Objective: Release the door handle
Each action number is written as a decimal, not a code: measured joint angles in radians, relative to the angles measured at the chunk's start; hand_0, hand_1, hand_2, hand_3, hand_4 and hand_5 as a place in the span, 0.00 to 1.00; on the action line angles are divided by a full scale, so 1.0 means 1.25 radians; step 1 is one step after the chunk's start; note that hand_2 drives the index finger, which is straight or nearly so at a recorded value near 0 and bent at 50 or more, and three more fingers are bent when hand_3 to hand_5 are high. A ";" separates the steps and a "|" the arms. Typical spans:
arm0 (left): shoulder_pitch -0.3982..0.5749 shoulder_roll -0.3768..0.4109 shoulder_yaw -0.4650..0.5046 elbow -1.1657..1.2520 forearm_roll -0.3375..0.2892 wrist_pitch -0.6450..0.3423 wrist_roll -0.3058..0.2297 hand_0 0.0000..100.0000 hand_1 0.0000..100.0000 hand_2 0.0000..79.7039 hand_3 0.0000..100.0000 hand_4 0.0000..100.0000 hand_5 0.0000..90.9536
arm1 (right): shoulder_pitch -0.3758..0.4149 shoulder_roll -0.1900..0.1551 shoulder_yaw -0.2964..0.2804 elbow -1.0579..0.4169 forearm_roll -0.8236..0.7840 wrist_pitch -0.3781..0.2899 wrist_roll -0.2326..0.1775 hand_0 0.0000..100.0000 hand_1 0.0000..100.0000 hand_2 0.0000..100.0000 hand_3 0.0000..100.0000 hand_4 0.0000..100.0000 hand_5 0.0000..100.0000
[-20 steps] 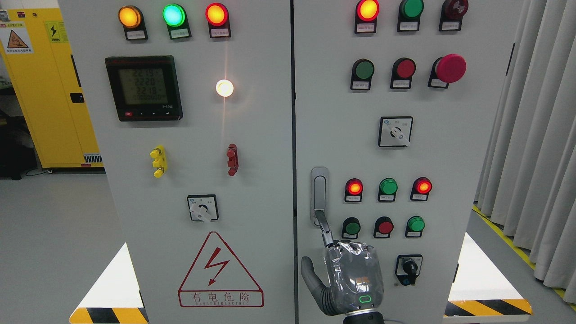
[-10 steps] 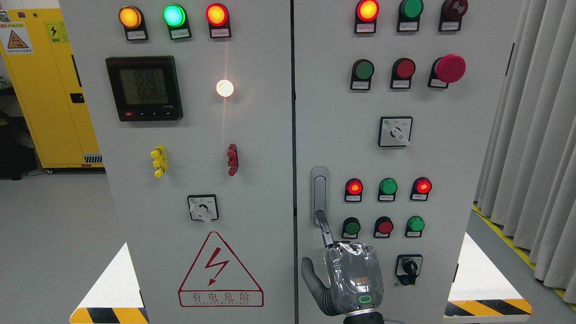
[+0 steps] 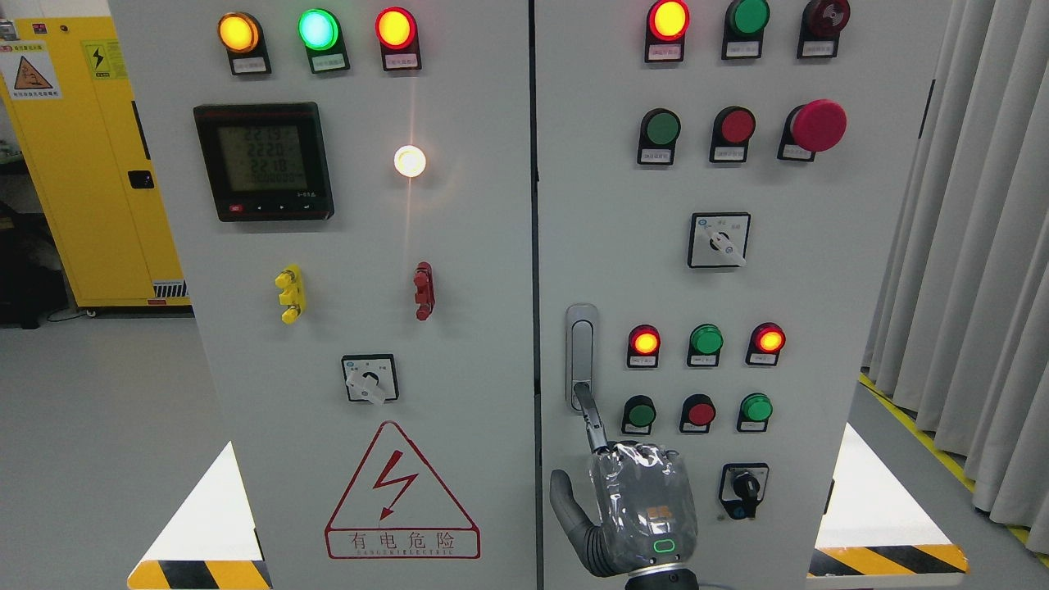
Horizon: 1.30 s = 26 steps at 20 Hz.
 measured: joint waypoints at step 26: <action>0.000 0.000 0.000 0.000 0.000 0.000 0.000 0.12 0.56 0.00 0.00 0.00 0.00 | 0.010 0.001 0.000 0.004 0.000 0.001 0.016 0.63 0.47 0.14 1.00 1.00 1.00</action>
